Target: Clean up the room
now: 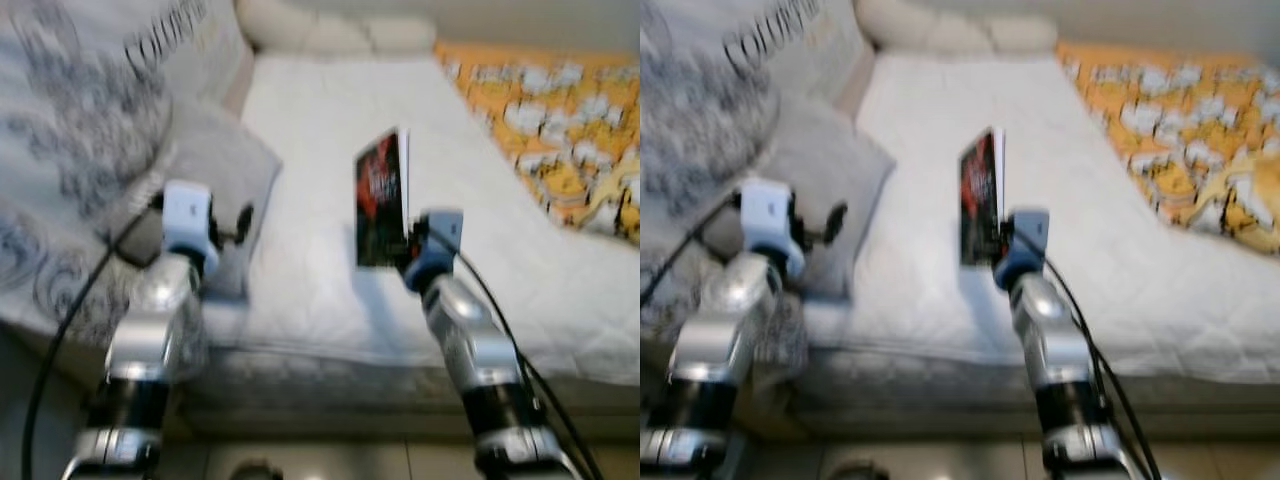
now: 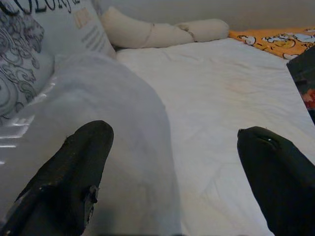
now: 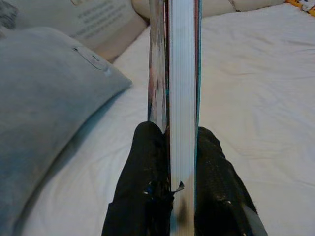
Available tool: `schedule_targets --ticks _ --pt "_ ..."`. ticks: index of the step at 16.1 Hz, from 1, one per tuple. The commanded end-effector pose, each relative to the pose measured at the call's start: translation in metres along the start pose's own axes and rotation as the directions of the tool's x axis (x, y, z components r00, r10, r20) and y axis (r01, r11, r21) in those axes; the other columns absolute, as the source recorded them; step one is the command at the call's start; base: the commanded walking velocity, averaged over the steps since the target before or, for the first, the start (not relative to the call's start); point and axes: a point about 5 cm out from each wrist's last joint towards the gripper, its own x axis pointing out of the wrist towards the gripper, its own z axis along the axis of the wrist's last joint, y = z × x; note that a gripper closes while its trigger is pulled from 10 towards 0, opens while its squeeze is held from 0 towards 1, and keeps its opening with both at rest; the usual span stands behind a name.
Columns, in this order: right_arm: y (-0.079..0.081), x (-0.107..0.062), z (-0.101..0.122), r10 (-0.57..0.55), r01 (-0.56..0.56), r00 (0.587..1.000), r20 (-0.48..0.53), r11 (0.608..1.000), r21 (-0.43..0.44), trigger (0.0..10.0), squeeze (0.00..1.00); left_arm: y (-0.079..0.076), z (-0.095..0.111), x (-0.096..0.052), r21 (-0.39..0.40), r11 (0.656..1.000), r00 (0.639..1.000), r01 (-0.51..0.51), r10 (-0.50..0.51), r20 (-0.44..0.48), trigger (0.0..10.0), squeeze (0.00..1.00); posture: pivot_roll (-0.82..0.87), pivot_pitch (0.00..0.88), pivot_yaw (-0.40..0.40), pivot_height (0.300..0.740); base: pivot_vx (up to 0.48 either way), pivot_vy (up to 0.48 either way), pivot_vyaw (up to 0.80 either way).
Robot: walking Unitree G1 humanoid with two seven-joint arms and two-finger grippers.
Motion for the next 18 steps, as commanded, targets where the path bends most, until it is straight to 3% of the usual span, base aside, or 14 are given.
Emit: schedule_targets --ticks 1,14,18 --pt "-0.0052 0.0001 0.0136 -0.014 0.014 0.999 0.051 1.0 0.002 10.0 0.0 -0.0065 0.0039 0.0014 0.011 0.999 0.999 0.031 -0.031 0.014 10.0 0.18 0.01 0.0 -0.011 0.74 0.292 0.0 0.0" --pt "-0.007 0.0002 0.0128 -0.027 0.027 0.999 0.045 1.0 -0.008 10.0 0.0 -0.006 0.0041 0.0013 0.003 0.999 0.999 0.036 -0.036 0.014 10.0 0.19 0.01 0.0 -0.01 0.74 0.335 0.0 0.0" --pt "-0.0048 0.0018 0.0116 -0.013 0.015 1.0 0.024 0.997 -0.076 10.0 0.0 -0.0051 0.0042 0.0018 0.004 0.999 0.999 0.036 -0.036 0.012 10.0 0.19 0.01 0.0 -0.009 0.74 0.358 0.0 0.2"
